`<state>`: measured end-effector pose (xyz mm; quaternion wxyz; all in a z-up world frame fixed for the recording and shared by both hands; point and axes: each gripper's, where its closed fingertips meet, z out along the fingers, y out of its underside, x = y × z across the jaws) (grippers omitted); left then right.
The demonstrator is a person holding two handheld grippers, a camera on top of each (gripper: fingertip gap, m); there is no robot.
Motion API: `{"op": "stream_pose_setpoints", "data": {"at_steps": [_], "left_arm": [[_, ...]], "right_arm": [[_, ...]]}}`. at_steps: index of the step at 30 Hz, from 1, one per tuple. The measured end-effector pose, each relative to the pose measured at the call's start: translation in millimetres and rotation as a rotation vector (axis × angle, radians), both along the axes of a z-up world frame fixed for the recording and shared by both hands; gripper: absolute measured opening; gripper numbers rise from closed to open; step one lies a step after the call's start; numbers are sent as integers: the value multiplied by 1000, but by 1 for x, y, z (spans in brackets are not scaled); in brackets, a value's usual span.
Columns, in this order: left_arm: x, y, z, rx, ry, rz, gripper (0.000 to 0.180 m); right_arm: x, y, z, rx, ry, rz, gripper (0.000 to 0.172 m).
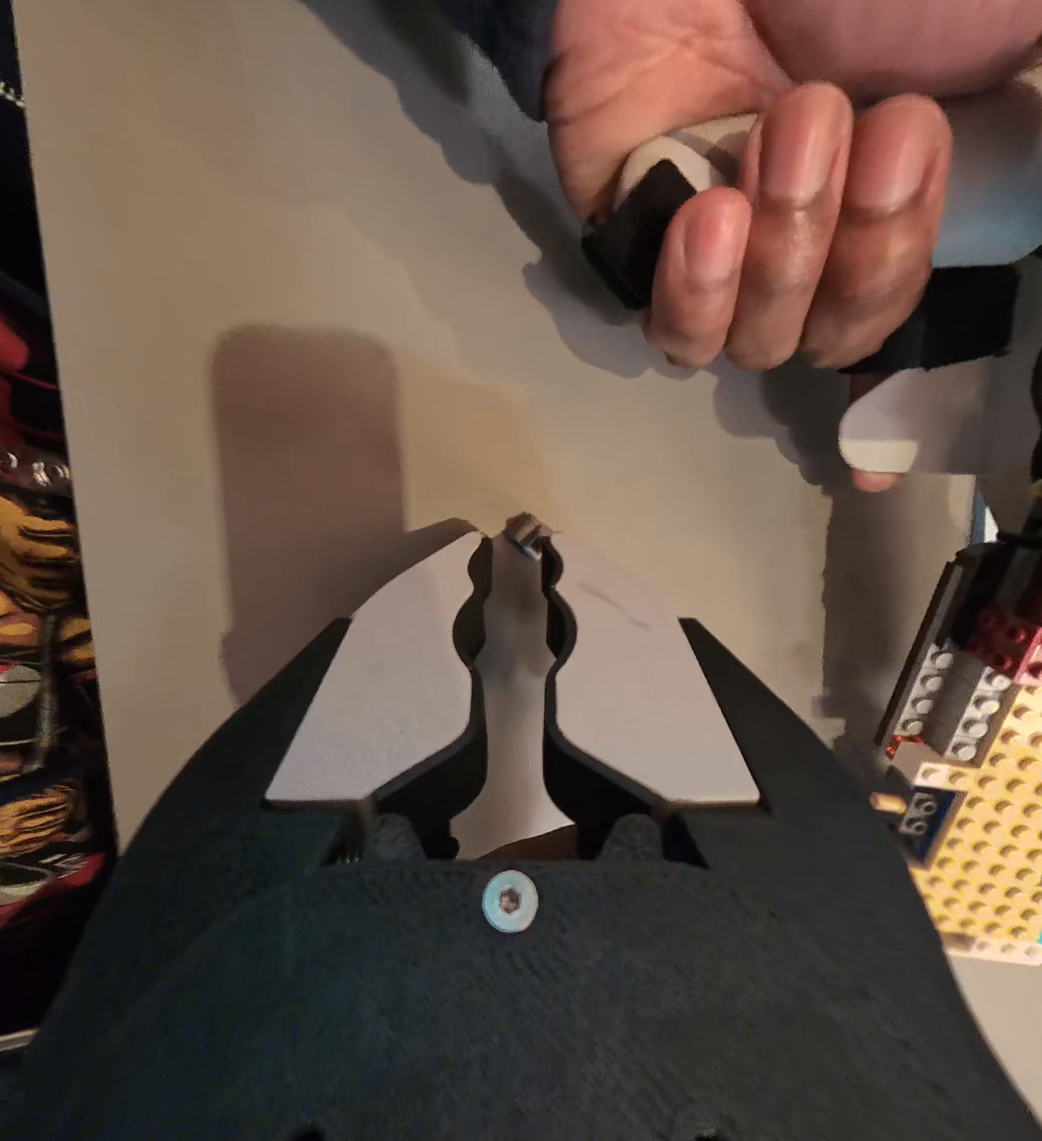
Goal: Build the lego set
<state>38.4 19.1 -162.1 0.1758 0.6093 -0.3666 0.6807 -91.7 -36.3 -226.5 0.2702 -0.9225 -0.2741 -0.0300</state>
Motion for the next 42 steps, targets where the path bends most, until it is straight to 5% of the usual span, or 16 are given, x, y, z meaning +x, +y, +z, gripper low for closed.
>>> {"op": "stream_pose_setpoints", "data": {"at_steps": [5,16,22,32,42], "left_arm": [[0,1,1,0,1,4,49],[0,0,1,-3,0,-4,49],[0,-1,0,-15,7,-9,49],[0,0,0,-17,7,-11,49],[0,-1,1,-12,4,-16,49]], "right_arm": [[-12,-5,-1,-63,87,-83,18],[-16,3,3,-3,81,57,17],[-16,7,1,-10,99,78,1],[-6,9,0,-45,239,-52,0],[-6,17,3,34,102,204,14]]}}
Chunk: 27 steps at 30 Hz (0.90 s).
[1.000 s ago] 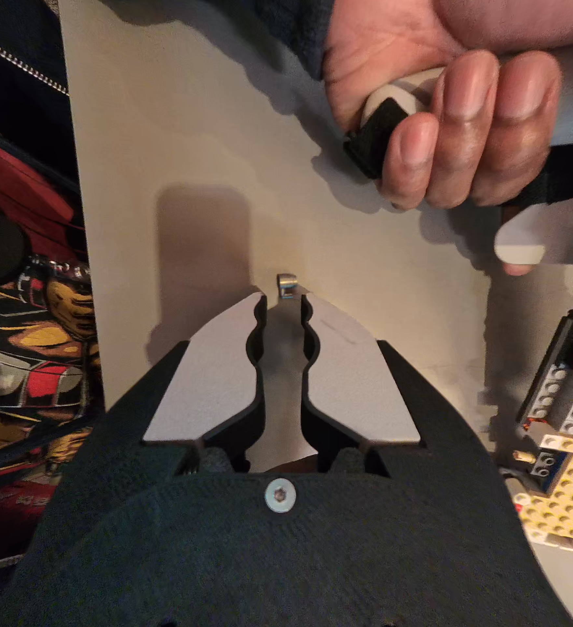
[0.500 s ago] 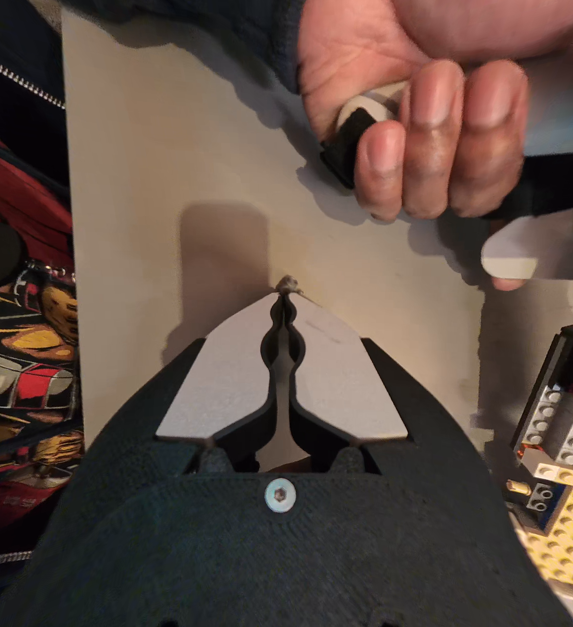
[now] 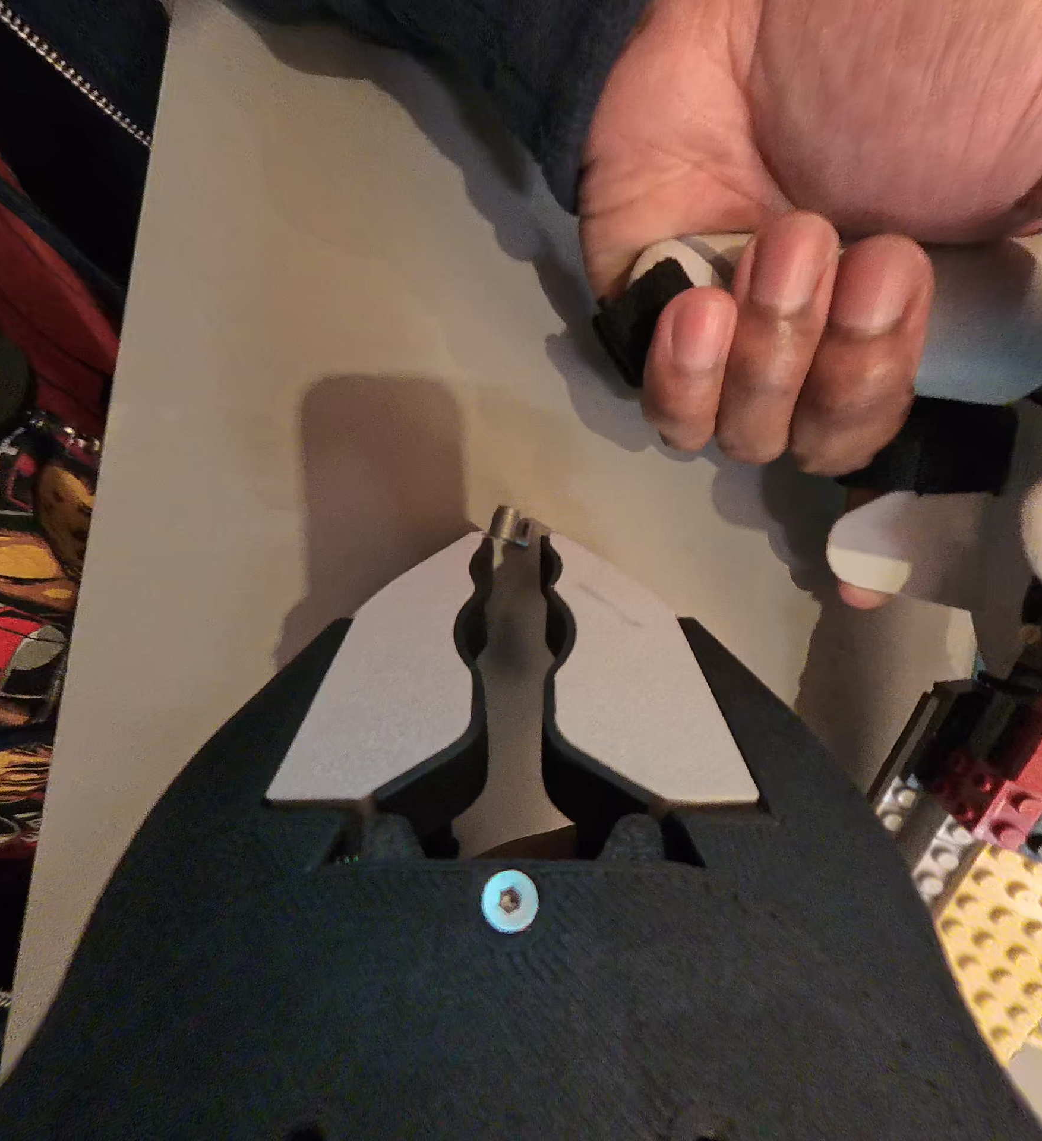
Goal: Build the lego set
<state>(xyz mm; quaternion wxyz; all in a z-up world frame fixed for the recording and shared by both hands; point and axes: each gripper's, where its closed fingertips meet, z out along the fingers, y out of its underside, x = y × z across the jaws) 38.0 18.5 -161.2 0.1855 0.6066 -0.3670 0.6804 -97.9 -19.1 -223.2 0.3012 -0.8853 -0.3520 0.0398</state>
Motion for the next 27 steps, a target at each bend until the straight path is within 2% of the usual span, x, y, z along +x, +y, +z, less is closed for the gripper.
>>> {"op": "stream_pose_setpoints", "data": {"at_steps": [6,9,13,18,22,27], "left_arm": [[1,4,1,1,-1,10,49],[0,4,1,-1,1,10,49],[-1,2,3,-8,-2,3,49],[-1,1,3,-1,-4,0,49],[0,4,2,-3,-2,9,49],[0,4,3,0,-5,9,49]], "right_arm": [[1,7,-4,-49,3,-51,10],[8,7,1,-93,29,-183,8],[9,7,13,-153,181,-359,8],[25,3,5,-213,269,-517,8],[29,3,4,-144,242,-491,14],[35,2,11,41,80,-296,15]]}}
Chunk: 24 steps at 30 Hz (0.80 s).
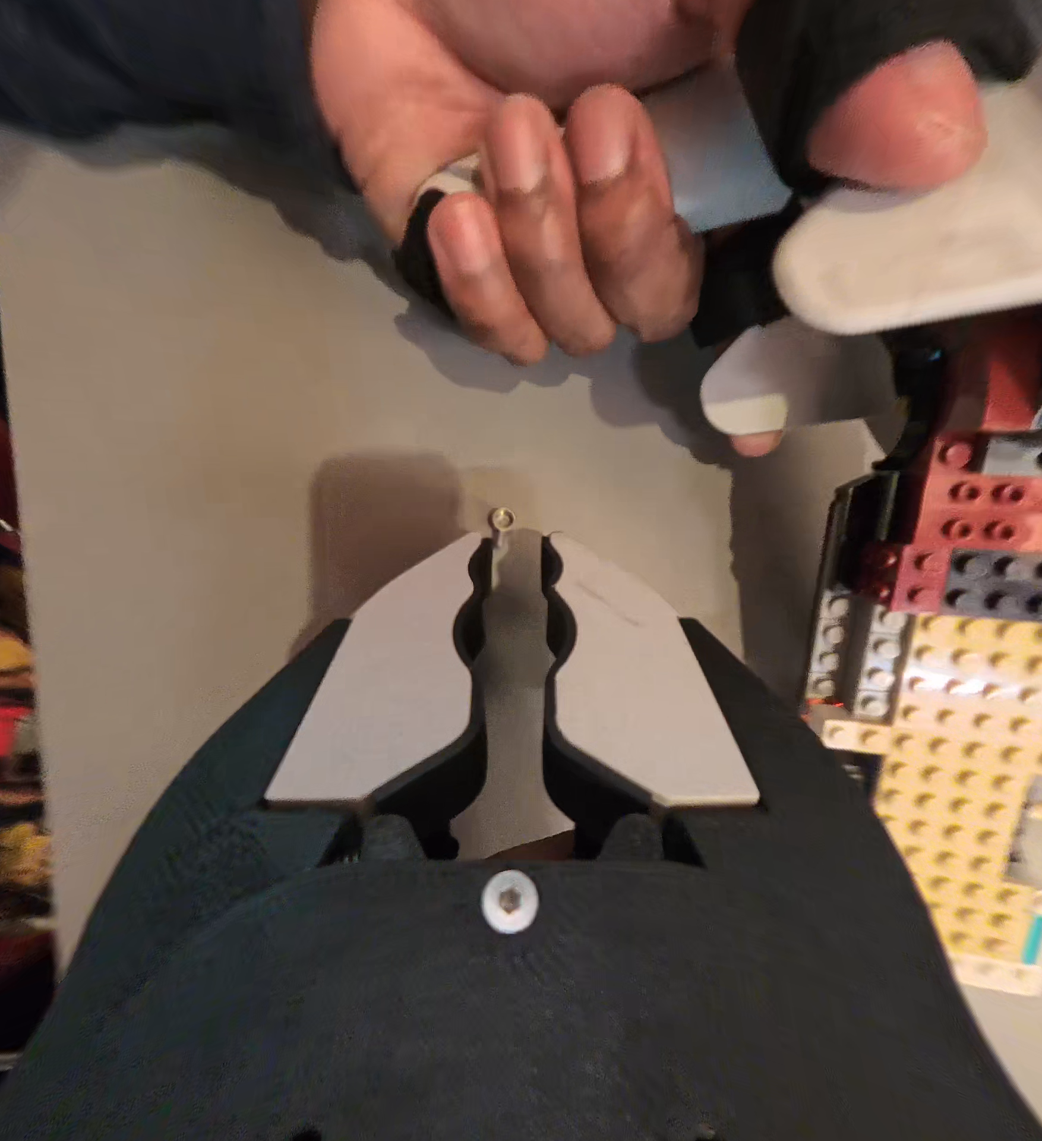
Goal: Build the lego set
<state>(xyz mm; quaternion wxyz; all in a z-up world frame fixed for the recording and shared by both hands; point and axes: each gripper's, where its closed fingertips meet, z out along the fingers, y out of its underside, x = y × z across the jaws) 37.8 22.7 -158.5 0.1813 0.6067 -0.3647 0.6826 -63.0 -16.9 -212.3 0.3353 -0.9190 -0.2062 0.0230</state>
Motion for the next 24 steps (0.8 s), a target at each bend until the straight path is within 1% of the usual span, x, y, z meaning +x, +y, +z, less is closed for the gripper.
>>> {"op": "stream_pose_setpoints", "data": {"at_steps": [2,3,4,7,11,14,18,24], "left_arm": [[0,-1,0,1,-2,-5,49],[-1,-2,0,0,-2,-7,49],[-1,-2,0,0,-2,-7,49],[0,0,0,1,-3,-1,49],[0,2,1,9,-8,7,49],[0,1,1,3,-4,4,49],[0,-1,0,-6,0,-6,49],[0,0,-1,-11,1,-2,49]], "right_arm": [[4,-2,-1,15,-76,64,16],[5,-3,-3,-1,-81,68,17],[3,-3,-3,-17,-60,59,19],[-2,2,-3,-42,30,-33,18],[-5,3,-10,-46,65,-110,16],[-11,4,-10,-27,97,-120,12],[-9,6,-9,-8,75,-136,10],[-11,7,-7,12,50,-86,10]]}}
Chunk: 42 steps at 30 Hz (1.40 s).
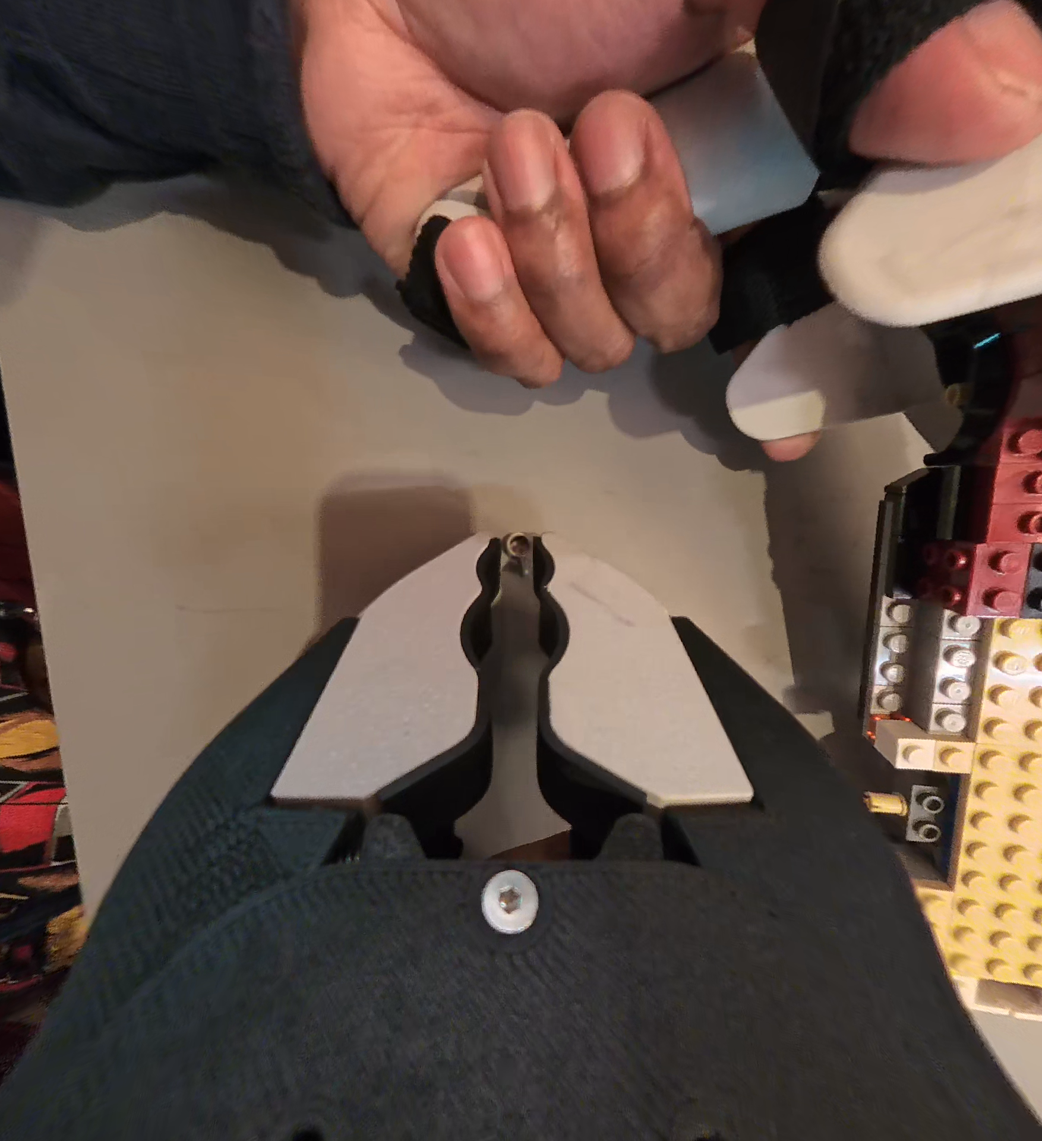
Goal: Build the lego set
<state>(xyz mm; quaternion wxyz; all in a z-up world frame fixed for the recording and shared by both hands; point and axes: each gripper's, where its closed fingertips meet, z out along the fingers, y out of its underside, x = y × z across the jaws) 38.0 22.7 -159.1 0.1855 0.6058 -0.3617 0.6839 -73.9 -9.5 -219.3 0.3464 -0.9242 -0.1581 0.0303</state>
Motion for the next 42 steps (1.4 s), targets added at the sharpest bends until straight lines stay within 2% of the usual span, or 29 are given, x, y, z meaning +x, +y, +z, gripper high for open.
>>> {"op": "stream_pose_setpoints", "data": {"at_steps": [10,13,16,19,23,25,28,33,42], "left_arm": [[0,-1,0,-6,4,-5,49],[0,-1,-1,-14,9,-8,49],[0,-1,-1,-24,13,-11,49],[0,-1,-1,-37,14,-13,49],[-1,-2,1,-54,9,-23,49],[-1,-2,2,-58,5,-30,49],[-1,-4,1,-70,8,-43,49],[-1,-8,-4,-102,25,-68,49],[0,-7,-5,-139,39,-75,49]], "right_arm": [[1,0,-3,-3,-1,55,8],[5,1,4,21,-20,57,8],[7,1,28,74,2,75,7],[23,1,64,146,11,72,7],[61,7,117,291,46,15,7],[86,15,129,340,63,-46,7],[106,25,122,343,124,-89,7],[114,36,101,332,193,-82,7],[118,41,84,328,291,-69,7]]}}
